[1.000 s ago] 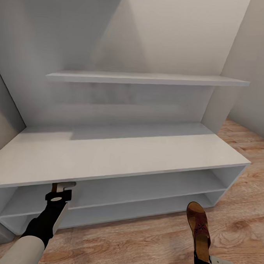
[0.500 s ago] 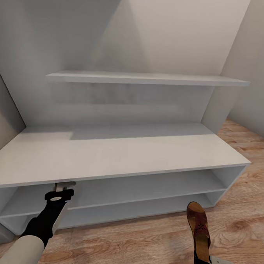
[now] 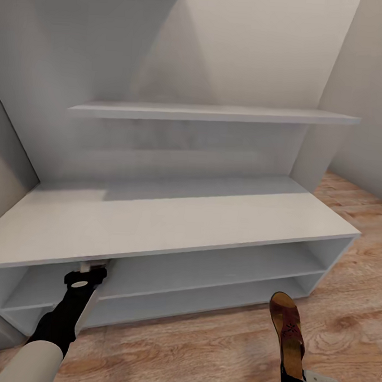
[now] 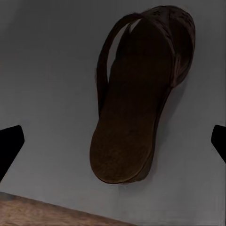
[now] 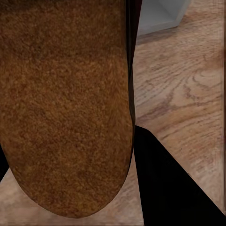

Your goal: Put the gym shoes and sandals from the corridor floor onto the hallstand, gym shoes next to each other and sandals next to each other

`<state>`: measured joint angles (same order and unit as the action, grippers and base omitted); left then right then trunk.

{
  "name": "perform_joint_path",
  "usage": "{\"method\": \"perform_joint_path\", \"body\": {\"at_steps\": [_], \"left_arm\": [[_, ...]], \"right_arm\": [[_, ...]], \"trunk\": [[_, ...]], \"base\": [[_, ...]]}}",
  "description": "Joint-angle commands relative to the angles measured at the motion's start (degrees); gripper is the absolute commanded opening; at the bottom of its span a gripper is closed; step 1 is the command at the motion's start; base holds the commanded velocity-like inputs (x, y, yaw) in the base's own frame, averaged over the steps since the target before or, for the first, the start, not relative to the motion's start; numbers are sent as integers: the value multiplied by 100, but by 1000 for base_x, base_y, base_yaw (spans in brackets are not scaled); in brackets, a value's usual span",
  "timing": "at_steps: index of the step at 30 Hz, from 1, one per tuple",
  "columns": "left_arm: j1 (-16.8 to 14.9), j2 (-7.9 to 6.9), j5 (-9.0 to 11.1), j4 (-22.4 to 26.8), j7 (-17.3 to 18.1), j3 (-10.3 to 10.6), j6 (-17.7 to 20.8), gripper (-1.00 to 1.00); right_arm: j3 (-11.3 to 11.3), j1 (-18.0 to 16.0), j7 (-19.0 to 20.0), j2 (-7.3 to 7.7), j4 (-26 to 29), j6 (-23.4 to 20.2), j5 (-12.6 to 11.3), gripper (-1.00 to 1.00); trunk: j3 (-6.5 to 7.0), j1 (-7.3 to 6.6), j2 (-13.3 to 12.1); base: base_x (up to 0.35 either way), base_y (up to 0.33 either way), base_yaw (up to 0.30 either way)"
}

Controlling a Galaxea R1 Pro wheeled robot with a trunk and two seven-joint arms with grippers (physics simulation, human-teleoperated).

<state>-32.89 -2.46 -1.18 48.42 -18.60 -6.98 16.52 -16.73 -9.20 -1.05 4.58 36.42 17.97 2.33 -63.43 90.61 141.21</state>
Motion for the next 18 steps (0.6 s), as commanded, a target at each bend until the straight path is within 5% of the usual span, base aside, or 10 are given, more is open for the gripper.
{"method": "perform_joint_path", "body": {"at_steps": [1,18], "left_arm": [[0,-1,-10,12,-13,3,34,100],[2,17,-5,19,10,32,14,100]], "right_arm": [[-5,-3,-11,-1,-4,13,5,-100],[-5,-3,-10,-1,-4,13,5,-100]], "trunk": [[-5,-4,2],[-5,-4,2]], "base": [[-272,0,0],[-328,0,0]]}}
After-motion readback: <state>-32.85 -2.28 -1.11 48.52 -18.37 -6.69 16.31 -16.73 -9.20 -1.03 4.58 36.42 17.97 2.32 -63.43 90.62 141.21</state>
